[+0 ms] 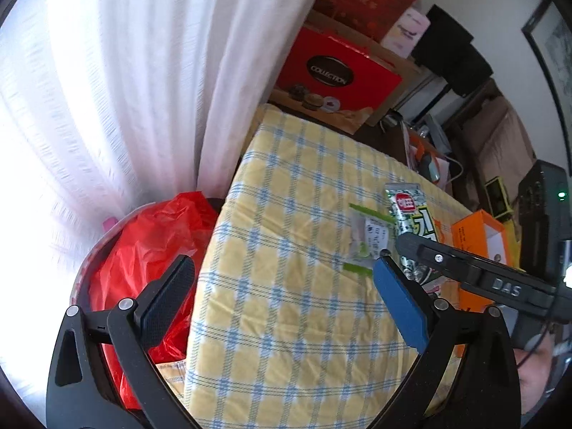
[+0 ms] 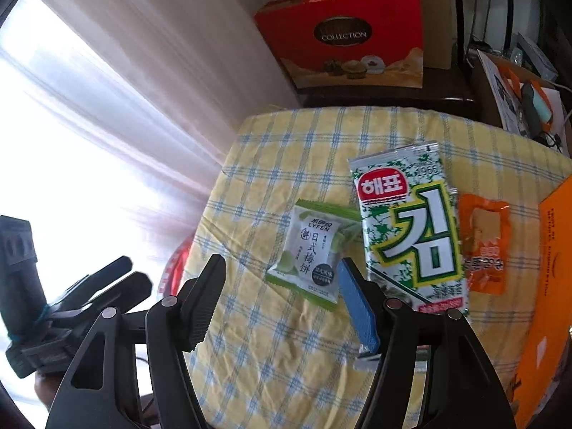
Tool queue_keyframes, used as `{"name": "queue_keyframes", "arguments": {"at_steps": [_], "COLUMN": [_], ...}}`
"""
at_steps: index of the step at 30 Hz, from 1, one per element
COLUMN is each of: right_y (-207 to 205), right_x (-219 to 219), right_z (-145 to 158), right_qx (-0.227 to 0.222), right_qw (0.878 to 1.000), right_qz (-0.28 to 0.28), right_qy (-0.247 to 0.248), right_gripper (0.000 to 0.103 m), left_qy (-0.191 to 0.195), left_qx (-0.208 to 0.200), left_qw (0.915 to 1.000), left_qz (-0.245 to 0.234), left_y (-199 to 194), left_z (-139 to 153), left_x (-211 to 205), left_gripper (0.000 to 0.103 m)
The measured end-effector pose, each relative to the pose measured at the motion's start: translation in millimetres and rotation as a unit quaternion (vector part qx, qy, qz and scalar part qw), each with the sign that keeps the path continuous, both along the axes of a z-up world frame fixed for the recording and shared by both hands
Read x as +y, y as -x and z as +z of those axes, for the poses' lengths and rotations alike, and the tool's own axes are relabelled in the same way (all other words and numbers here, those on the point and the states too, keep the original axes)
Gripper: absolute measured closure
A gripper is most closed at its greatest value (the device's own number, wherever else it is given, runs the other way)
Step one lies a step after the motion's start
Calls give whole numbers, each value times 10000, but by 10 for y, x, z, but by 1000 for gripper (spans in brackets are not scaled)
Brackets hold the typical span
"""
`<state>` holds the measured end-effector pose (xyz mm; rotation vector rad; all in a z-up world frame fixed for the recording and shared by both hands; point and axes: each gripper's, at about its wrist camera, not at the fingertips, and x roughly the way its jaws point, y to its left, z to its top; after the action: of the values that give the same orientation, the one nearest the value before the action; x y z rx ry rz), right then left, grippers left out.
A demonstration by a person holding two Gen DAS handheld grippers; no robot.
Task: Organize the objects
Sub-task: 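Move the right tool to the green LYFEN cake packet on the table, then grasp the green LYFEN packet with the right tool and lift it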
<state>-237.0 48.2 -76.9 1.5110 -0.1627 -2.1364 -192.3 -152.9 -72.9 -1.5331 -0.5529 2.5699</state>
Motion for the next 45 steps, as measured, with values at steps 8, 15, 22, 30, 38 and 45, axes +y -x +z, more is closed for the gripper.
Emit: {"name": "queue_keyframes", "arguments": {"at_steps": [8,15,22,30,38,45], "right_y": [78,180,222,115,-55,-188], "right_x": [-160,-304,-409,-389,-165,280], "right_z": [-221,-414,-489,-451,-85,440], "right_qx": [12,-85,111,226,385,706], "right_qw": [9977,9938,9916,9943,9974,9968], "right_qz": [-178,-450,-453,-56,38,-87], "right_qy": [-653,-1017,-1210,-1045,-601,-355], "right_gripper": [36,36,49,62,62,62], "left_qy": [-182,-286,-347,-326,-335,-320], "left_qx": [-14,-17,-77,-72,-13,-6], "left_qw": [9997,9993,9989,9992,9994,9990], "left_qz": [182,254,313,213,-7,-312], "left_y": [-41,-81,-128,-148,-148,-159], "left_z": [-81,-117,-172,-132,-27,35], "left_x": [-199,-288,-340,-263,-44,295], "left_gripper": [4,4,4,4,4,4]}}
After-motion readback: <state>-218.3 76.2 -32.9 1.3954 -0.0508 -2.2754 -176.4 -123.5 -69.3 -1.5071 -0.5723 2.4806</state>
